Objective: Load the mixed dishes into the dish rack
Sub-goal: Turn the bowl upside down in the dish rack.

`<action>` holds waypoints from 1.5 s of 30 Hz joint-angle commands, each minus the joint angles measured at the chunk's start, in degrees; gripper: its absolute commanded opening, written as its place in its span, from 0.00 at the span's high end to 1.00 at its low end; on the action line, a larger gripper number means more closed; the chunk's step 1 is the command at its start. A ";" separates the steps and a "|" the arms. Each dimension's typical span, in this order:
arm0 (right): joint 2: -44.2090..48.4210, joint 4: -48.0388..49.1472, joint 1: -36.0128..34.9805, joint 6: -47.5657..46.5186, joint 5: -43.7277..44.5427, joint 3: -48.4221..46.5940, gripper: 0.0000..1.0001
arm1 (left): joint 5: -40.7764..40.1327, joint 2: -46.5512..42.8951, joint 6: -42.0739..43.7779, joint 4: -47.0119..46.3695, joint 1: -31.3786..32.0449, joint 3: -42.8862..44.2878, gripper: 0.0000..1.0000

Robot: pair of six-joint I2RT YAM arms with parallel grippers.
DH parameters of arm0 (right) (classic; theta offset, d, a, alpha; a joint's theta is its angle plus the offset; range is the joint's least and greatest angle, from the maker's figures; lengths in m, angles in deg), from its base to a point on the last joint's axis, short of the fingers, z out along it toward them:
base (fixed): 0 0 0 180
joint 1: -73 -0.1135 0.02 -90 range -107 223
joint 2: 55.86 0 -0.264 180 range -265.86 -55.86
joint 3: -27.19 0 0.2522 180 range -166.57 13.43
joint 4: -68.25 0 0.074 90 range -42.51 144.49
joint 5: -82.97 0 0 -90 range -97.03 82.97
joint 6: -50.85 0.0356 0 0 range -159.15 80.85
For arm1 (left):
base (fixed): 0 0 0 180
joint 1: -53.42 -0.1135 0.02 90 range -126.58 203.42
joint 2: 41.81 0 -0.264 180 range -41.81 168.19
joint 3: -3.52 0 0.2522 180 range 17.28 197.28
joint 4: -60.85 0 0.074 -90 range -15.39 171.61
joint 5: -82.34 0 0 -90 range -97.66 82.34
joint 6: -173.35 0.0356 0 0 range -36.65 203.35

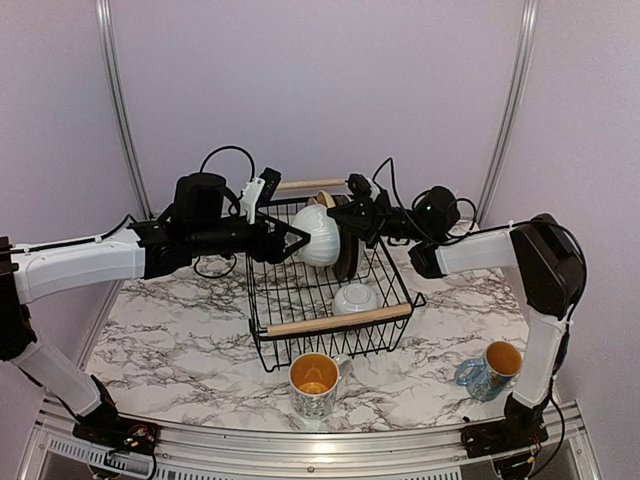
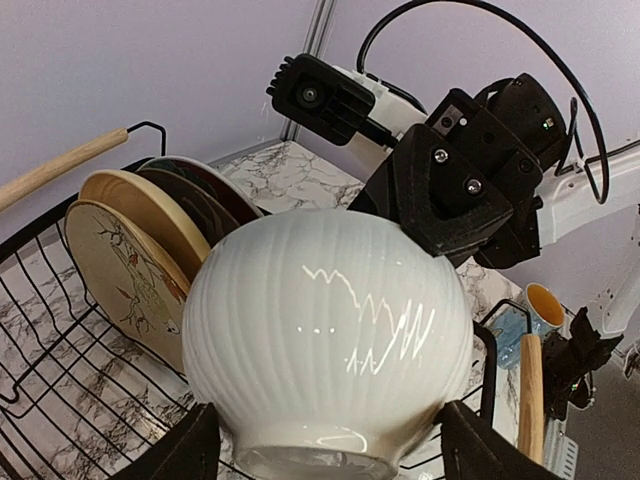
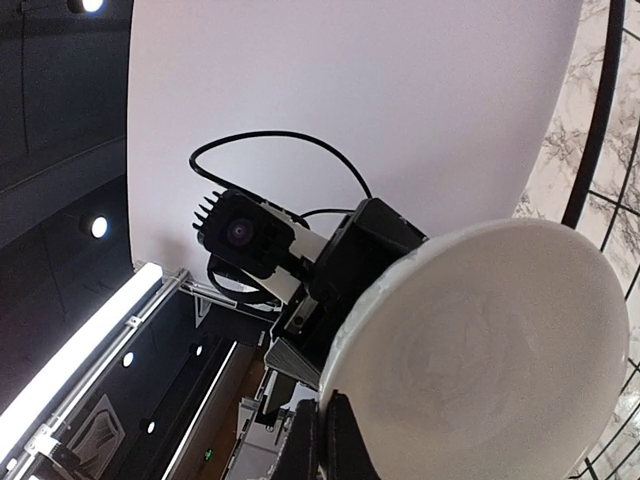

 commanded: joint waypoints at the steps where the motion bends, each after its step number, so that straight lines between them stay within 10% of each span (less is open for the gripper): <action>1: 0.40 11.94 0.33 2.11 1.21 -1.00 1.00 | 5.18 2.93 1.00 0.28 0.30 2.81 0.25; 10: 0.11 11.65 0.71 1.73 1.98 0.01 1.00 | 6.91 4.20 1.92 1.43 0.26 2.48 0.46; 32: 0.37 9.50 0.71 -0.19 3.12 0.81 1.00 | 2.11 6.88 5.53 7.69 0.31 2.58 0.29; 45: -2.24 3.14 0.64 -4.22 5.06 6.52 1.00 | 1.24 5.49 6.11 7.76 0.29 0.97 0.53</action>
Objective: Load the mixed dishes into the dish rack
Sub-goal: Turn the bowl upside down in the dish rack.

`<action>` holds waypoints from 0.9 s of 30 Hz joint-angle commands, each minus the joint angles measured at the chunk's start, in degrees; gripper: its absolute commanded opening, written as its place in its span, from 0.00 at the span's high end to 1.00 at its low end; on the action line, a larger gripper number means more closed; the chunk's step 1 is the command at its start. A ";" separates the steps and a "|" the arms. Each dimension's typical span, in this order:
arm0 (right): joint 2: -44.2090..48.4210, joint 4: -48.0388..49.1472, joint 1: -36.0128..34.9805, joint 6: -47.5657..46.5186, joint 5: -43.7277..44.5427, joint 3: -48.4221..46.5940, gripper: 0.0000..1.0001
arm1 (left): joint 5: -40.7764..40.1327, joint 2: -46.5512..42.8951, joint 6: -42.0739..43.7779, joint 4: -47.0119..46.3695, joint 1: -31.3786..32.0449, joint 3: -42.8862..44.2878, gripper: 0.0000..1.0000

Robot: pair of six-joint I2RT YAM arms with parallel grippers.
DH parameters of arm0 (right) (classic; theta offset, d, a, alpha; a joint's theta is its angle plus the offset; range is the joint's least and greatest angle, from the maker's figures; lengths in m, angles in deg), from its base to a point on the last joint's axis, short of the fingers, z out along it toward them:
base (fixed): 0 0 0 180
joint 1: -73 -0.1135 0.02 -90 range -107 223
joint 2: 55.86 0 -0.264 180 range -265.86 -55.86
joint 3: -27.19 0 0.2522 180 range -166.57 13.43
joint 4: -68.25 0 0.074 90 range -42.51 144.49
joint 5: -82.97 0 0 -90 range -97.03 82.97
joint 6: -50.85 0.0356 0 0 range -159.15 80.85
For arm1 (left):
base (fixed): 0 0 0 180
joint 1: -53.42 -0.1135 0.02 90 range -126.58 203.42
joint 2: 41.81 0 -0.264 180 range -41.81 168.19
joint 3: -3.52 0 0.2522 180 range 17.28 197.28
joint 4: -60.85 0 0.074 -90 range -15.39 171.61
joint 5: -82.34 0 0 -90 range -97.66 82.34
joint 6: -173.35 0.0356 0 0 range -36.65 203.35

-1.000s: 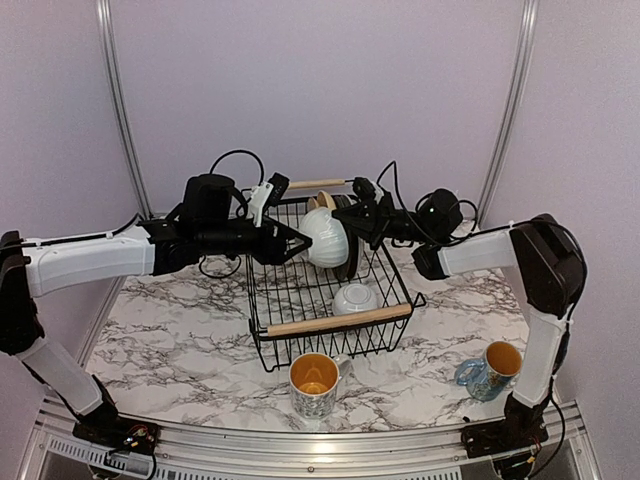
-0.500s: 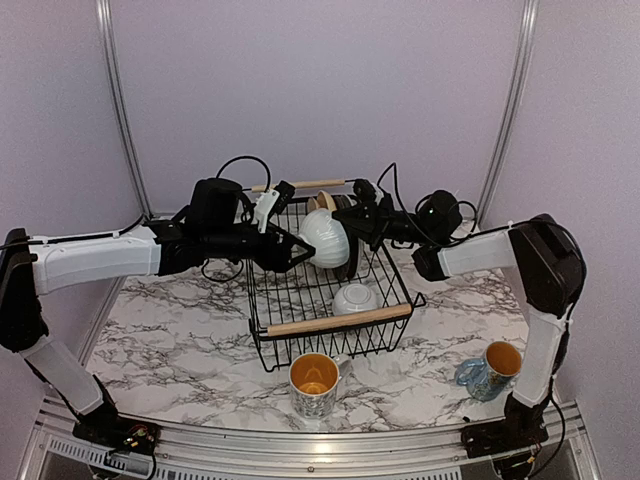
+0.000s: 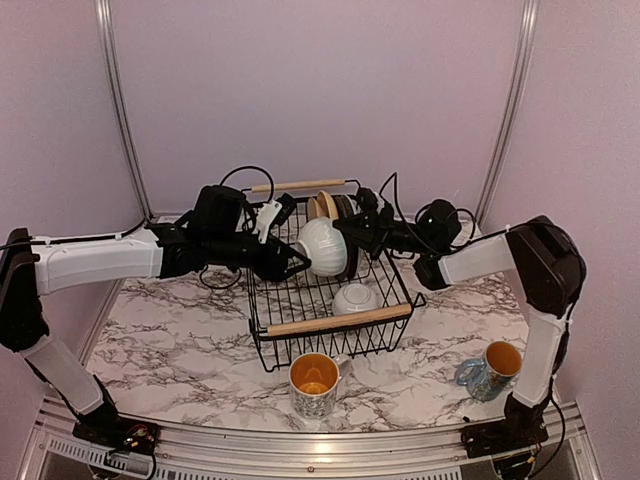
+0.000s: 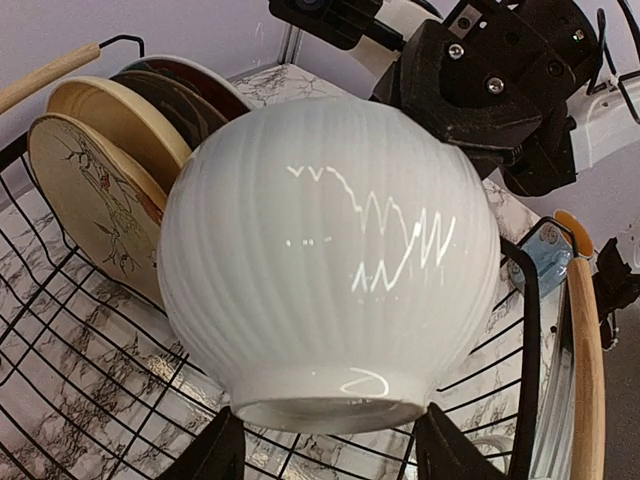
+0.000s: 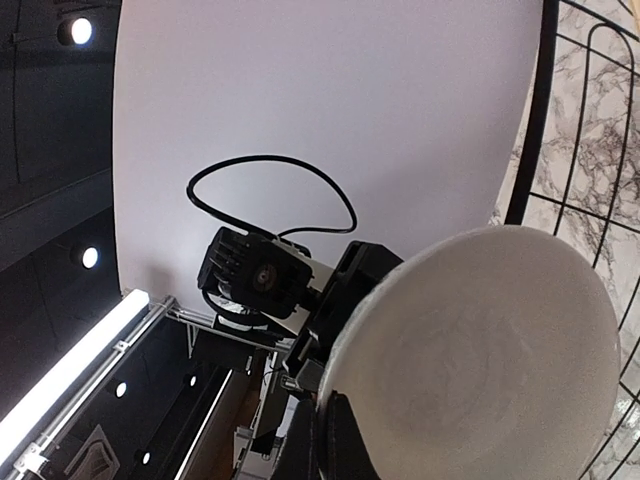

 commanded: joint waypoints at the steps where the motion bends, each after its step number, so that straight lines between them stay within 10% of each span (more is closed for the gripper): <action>1: -2.41 1.70 -0.81 -1.70 2.21 1.47 1.00 | -1.21 -0.43 0.67 0.14 0.26 -2.23 0.54; 17: -5.26 -15.16 -2.37 -9.99 2.90 3.26 0.82 | -3.27 -2.54 1.49 7.19 0.21 -3.53 0.62; 27: -2.40 -51.02 -2.46 -30.91 4.95 -1.07 0.71 | -3.26 1.63 3.92 15.16 0.26 1.76 0.64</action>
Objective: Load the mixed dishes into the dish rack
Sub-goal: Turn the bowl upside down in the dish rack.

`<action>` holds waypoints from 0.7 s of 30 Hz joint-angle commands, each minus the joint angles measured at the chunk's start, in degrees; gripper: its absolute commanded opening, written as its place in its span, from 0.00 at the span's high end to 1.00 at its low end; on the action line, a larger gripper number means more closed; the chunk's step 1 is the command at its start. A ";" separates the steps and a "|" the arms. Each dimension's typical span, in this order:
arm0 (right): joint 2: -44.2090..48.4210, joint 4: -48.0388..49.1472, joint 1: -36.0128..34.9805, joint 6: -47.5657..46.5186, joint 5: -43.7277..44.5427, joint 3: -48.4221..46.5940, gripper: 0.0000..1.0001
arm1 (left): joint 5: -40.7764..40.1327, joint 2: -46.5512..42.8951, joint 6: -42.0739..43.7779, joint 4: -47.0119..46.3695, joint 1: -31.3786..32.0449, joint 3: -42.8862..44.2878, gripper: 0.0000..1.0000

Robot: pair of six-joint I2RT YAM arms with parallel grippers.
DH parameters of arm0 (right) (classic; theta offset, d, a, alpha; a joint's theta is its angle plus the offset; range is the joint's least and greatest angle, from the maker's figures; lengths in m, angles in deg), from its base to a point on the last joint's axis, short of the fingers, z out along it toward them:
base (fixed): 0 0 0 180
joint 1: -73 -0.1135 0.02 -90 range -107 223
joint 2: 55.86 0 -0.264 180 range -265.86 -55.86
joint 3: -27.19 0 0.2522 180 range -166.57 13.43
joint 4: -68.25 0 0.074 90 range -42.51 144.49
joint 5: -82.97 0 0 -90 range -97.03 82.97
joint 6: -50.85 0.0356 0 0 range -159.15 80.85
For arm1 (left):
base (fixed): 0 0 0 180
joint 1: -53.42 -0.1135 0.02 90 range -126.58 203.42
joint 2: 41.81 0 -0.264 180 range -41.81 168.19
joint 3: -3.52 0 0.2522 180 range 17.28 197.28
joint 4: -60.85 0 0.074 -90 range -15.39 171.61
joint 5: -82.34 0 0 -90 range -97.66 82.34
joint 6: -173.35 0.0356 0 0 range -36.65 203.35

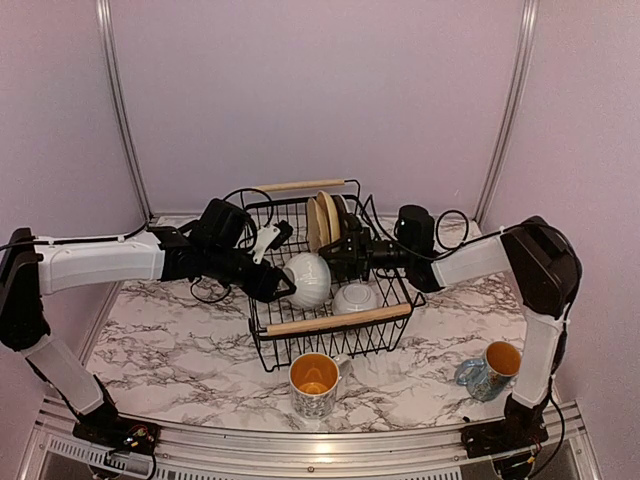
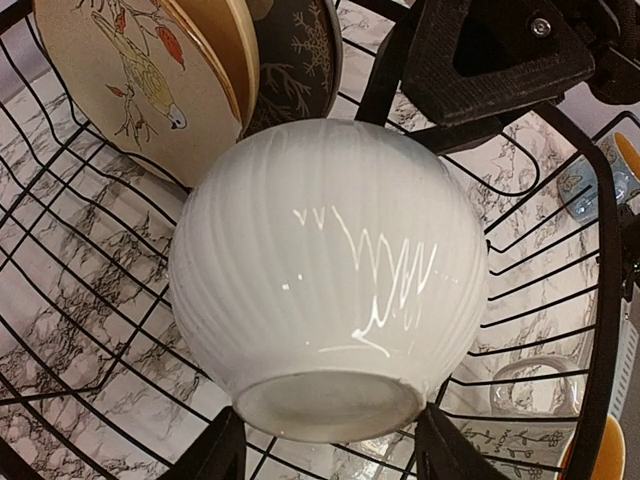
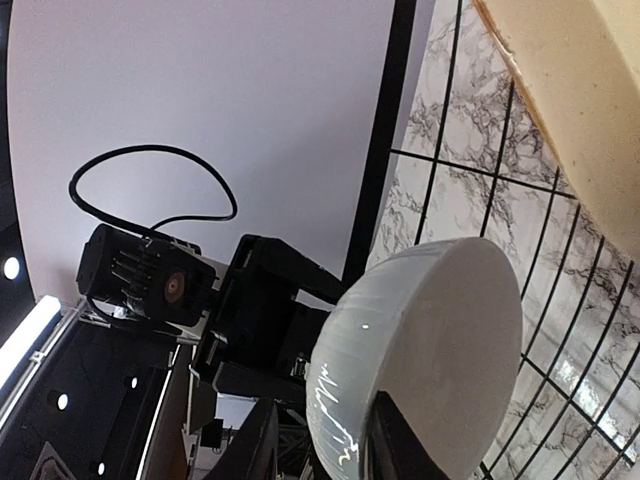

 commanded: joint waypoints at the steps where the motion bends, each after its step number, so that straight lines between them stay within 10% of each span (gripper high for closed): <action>1: -0.54 -29.80 -0.14 -10.46 4.56 -2.58 0.70 | 0.15 2.16 2.57 4.92 0.11 4.94 0.64; 7: 0.30 -41.47 -0.85 -17.04 9.08 -6.01 0.45 | 1.43 4.65 3.83 10.72 0.11 9.12 0.64; 16: 0.42 -46.55 -2.18 -19.92 11.90 -8.38 0.37 | 2.24 8.76 5.75 15.36 0.16 12.37 0.65; 21: 1.31 -47.75 -2.79 -20.41 11.63 -8.00 0.09 | 3.16 8.96 7.32 19.28 0.27 14.35 0.66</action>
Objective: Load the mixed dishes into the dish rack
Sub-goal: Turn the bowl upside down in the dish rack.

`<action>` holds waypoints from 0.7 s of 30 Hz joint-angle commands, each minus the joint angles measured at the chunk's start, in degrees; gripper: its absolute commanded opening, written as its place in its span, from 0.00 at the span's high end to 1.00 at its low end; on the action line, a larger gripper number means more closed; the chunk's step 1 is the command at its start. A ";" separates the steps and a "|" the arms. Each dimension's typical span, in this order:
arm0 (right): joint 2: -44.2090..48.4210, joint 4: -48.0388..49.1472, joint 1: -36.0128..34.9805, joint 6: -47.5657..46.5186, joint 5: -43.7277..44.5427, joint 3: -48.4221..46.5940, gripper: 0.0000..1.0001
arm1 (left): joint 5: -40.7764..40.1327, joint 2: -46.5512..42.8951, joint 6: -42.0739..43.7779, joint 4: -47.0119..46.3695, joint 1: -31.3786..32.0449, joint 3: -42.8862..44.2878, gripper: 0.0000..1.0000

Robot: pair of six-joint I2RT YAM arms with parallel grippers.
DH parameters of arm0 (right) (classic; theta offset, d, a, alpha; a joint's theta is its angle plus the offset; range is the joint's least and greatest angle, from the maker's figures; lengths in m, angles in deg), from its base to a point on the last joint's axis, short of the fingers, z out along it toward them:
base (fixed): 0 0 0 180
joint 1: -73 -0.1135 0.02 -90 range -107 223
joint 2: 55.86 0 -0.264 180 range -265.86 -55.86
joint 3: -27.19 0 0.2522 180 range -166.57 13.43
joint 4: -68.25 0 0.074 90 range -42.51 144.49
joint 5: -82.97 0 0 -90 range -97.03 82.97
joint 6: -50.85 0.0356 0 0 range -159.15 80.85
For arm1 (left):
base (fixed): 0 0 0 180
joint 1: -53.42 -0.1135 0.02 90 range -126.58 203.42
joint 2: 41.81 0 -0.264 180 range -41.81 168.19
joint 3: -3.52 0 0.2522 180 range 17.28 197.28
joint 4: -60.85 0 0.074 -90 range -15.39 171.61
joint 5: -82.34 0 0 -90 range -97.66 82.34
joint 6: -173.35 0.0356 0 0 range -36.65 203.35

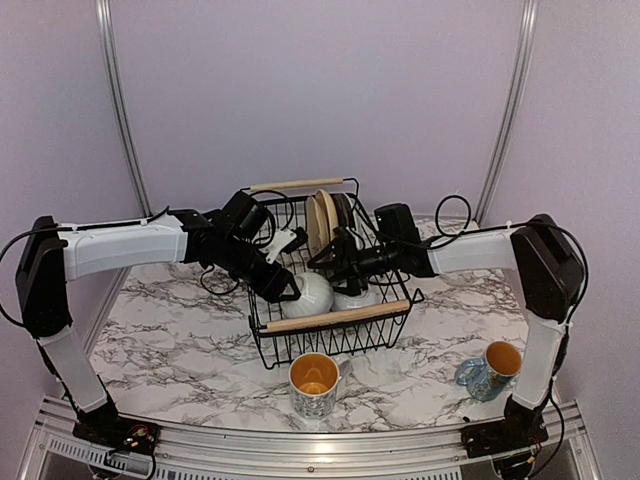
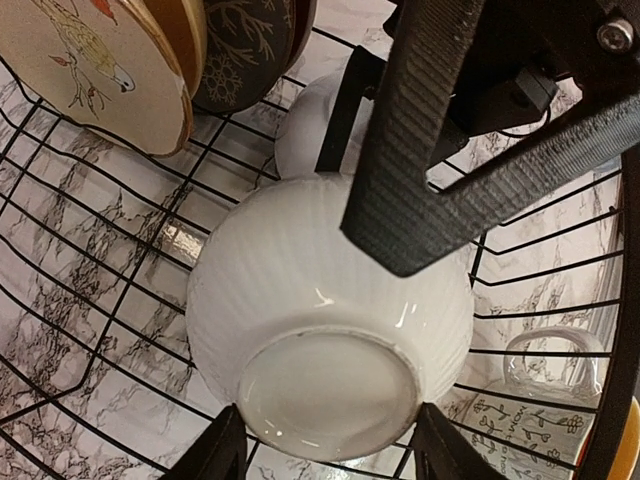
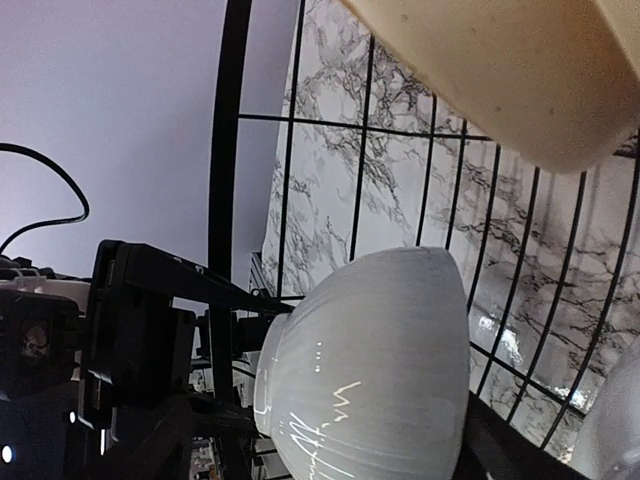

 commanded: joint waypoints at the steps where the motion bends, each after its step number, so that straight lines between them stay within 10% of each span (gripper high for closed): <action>1: -0.64 -8.07 0.03 2.44 3.05 0.76 0.02 | 2.08 0.01 2.05 4.71 0.26 1.83 0.66; 21: 4.02 -12.60 0.06 0.32 4.90 -0.28 0.02 | 1.80 0.87 2.45 7.95 0.56 5.32 0.65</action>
